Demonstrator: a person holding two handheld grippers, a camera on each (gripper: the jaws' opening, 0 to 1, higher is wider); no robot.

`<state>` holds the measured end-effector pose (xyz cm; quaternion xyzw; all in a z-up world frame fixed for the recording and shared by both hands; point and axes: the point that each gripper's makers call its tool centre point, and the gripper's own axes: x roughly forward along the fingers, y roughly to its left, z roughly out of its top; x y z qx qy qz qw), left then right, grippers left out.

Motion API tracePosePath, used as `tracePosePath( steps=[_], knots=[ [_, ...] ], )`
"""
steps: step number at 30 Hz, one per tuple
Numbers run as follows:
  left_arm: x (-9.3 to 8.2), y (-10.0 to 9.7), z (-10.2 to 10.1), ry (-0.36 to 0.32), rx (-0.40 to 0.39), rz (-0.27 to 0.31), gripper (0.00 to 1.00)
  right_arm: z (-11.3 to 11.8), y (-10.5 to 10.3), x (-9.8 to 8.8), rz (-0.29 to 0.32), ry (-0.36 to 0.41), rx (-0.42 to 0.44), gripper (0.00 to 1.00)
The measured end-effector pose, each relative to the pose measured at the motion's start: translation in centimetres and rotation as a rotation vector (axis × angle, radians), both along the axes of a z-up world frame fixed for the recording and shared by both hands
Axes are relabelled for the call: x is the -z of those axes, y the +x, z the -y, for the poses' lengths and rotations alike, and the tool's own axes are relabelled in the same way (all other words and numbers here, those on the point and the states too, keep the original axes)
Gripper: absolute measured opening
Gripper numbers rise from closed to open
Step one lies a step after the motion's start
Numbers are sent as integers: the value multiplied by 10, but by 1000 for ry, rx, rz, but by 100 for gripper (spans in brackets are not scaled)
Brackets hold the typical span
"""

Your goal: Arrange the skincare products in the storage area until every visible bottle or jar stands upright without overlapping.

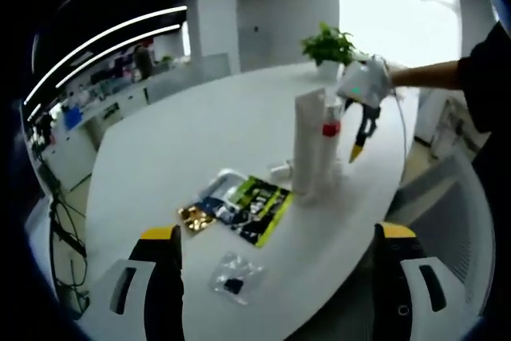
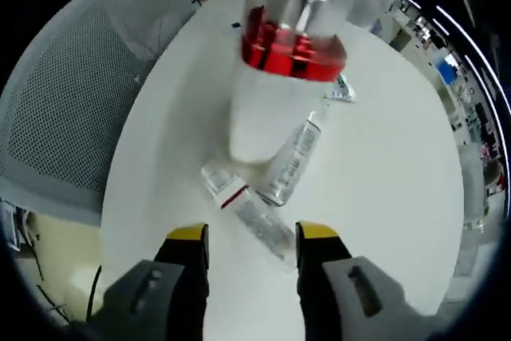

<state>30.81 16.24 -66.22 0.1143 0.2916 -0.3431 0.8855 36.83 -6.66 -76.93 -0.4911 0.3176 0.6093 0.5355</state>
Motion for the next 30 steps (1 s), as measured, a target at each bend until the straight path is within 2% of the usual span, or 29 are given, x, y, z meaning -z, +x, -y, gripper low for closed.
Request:
tracePosePath(
  steps=[1, 6, 8, 9, 10, 12, 19, 23, 26, 28, 30],
  knots=[
    [1, 0, 0, 2, 0, -3, 97, 0, 0, 2, -2, -10, -42, 42],
    [0, 0, 3, 0, -12, -5, 97, 3, 8, 10, -4, -55, -91, 36],
    [0, -1, 3, 1, -15, -8, 97, 3, 9, 12, -25, -61, -88, 35],
    [1, -2, 3, 5, -16, -11, 97, 3, 5, 12, -54, -62, -96, 34],
    [1, -3, 3, 8, -19, -11, 97, 2, 8, 11, -41, -57, -103, 32],
    [3, -5, 4, 6, -23, -13, 97, 4, 5, 12, -62, -70, -111, 27],
    [6, -10, 14, -3, 4, -21, 97, 6, 1, 13, -86, -80, -106, 24],
    [5, -11, 17, -7, 7, -19, 97, 12, -8, 13, -138, -75, -57, 21],
    [2, -12, 20, -23, 5, -23, 97, 16, -16, 12, -202, -37, 40, 20],
    [0, -14, 23, -34, 6, -26, 97, 18, -18, 10, -223, -2, 109, 19],
    [0, -16, 25, -38, 4, -34, 97, 22, -24, 9, -280, 27, 168, 18]
  ],
)
